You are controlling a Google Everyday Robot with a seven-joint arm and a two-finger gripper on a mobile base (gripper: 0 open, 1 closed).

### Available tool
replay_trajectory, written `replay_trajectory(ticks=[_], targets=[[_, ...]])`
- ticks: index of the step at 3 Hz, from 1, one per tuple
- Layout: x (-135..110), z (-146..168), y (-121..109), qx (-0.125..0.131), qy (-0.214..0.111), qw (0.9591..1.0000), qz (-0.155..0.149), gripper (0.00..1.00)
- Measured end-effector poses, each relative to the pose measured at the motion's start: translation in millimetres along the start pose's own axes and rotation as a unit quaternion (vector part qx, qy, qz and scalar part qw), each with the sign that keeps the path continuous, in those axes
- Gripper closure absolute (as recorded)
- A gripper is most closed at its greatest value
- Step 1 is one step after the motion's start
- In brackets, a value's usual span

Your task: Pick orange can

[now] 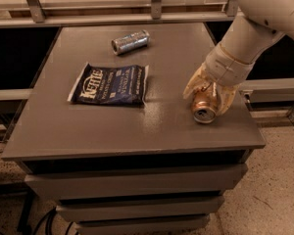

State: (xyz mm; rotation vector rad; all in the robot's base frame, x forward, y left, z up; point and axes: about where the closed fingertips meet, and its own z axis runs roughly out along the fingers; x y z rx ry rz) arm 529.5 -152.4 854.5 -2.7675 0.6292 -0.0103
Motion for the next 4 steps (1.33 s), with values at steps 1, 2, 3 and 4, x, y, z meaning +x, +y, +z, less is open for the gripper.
replay_trajectory(ticks=[1, 2, 3, 4], targets=[[0.9, 1.7, 1.1, -0.005, -0.003, 1.0, 0.001, 0.63], [0.8, 2.0, 1.6, -0.011, -0.005, 0.9999, 0.0, 0.87], [0.6, -0.3, -0.7, -0.012, -0.006, 0.9999, -0.002, 1.0], [2.2, -4.5, -4.5, -0.012, -0.005, 0.9999, -0.004, 1.0]])
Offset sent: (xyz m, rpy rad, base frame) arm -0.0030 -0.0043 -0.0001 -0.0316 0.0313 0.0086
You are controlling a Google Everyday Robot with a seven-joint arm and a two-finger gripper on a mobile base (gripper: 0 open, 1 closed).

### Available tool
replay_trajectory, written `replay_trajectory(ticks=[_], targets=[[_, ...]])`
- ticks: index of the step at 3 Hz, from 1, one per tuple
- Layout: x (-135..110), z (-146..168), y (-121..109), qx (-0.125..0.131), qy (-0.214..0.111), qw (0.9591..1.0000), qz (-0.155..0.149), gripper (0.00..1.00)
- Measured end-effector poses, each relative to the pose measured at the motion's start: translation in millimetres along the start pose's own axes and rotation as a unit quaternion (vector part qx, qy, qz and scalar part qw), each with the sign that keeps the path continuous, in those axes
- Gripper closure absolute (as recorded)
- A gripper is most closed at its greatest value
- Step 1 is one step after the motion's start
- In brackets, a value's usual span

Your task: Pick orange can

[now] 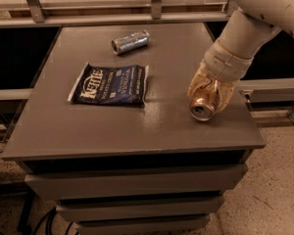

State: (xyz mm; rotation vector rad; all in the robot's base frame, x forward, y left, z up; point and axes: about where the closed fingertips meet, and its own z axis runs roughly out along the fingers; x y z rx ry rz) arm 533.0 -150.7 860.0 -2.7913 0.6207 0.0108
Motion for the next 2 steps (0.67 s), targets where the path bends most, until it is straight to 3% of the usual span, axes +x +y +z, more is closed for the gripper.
replay_trajectory(ticks=[2], targets=[[8, -26, -20, 0.007, -0.004, 1.0, 0.004, 1.0]])
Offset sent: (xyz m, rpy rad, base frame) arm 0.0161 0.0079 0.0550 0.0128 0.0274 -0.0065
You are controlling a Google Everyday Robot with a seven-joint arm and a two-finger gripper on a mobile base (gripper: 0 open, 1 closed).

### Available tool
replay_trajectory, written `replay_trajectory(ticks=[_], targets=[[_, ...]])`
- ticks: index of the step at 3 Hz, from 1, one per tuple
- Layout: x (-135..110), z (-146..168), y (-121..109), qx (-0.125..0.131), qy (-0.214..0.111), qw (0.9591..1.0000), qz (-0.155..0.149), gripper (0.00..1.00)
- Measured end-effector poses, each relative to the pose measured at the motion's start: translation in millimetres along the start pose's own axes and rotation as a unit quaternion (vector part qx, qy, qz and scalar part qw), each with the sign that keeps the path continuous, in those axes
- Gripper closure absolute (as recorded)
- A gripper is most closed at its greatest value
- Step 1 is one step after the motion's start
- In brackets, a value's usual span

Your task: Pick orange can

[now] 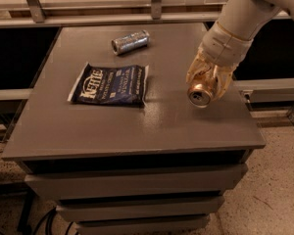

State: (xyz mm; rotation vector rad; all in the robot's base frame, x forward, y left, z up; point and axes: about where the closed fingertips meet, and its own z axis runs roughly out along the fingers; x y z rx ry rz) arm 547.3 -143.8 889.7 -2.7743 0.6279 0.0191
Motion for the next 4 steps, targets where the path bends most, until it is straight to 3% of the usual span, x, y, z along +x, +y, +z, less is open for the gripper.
replay_trajectory(ticks=[4], targets=[[21, -66, -50, 0.032, 0.055, 0.9979, -0.014, 1.0]])
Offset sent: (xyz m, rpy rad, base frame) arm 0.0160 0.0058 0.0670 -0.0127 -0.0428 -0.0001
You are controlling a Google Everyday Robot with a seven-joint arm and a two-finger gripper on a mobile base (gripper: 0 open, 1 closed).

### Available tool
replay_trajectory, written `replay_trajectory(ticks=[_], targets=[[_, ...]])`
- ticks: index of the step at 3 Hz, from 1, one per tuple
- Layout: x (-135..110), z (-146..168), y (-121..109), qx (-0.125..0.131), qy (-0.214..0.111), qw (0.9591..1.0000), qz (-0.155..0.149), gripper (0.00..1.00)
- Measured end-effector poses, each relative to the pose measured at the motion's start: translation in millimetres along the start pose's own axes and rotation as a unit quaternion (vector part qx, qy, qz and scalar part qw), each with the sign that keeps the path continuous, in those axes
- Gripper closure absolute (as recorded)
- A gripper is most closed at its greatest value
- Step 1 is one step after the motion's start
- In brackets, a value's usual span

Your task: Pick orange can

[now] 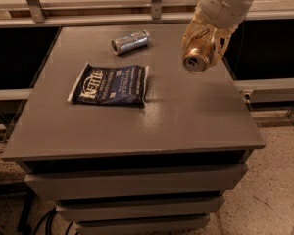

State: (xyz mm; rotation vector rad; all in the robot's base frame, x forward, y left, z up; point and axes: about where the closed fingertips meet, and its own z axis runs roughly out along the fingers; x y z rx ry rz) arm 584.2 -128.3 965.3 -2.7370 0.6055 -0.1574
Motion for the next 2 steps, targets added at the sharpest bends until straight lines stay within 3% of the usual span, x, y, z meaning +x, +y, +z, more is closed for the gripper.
replay_trajectory(ticks=[2], targets=[[6.8, -14.9, -10.1, 0.01, 0.018, 0.9998, -0.006, 1.0]])
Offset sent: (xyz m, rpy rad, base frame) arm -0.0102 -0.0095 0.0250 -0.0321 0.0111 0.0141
